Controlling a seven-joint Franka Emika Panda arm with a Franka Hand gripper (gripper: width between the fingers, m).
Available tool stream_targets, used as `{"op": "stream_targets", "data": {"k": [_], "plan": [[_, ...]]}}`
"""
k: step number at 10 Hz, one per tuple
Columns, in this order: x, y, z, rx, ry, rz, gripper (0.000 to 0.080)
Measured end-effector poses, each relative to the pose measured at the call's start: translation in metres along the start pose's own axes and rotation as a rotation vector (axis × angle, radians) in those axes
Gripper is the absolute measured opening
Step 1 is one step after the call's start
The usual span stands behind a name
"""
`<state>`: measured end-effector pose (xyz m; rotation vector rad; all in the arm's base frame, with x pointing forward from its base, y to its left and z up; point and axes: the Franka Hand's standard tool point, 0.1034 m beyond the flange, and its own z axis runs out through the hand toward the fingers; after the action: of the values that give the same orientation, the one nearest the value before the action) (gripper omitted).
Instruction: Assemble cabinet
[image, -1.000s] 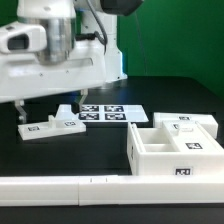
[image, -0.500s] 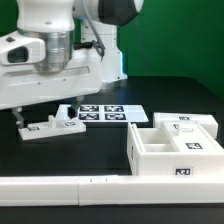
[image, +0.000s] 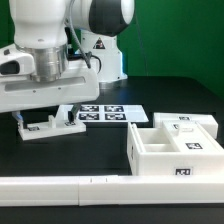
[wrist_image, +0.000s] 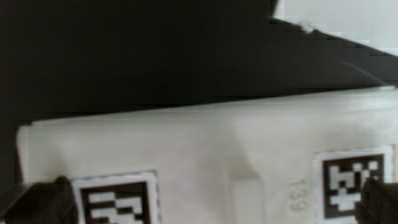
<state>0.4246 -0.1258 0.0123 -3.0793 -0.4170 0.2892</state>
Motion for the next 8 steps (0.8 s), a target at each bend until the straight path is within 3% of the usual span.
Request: {"op": "stream_targets", "data": {"k": [3, 6, 7, 8], "plan": [[-0.001, 0.001, 0.000, 0.000, 0.000, 0.003, 0.0769], [-0.001, 0.001, 0.000, 0.000, 0.000, 0.003, 0.0265], [0.002, -0.002, -0.002, -0.006, -0.001, -0.024, 0.0265], [0.012, -0.014, -0.010, -0.013, 0.010, -0.082, 0.0093]]}}
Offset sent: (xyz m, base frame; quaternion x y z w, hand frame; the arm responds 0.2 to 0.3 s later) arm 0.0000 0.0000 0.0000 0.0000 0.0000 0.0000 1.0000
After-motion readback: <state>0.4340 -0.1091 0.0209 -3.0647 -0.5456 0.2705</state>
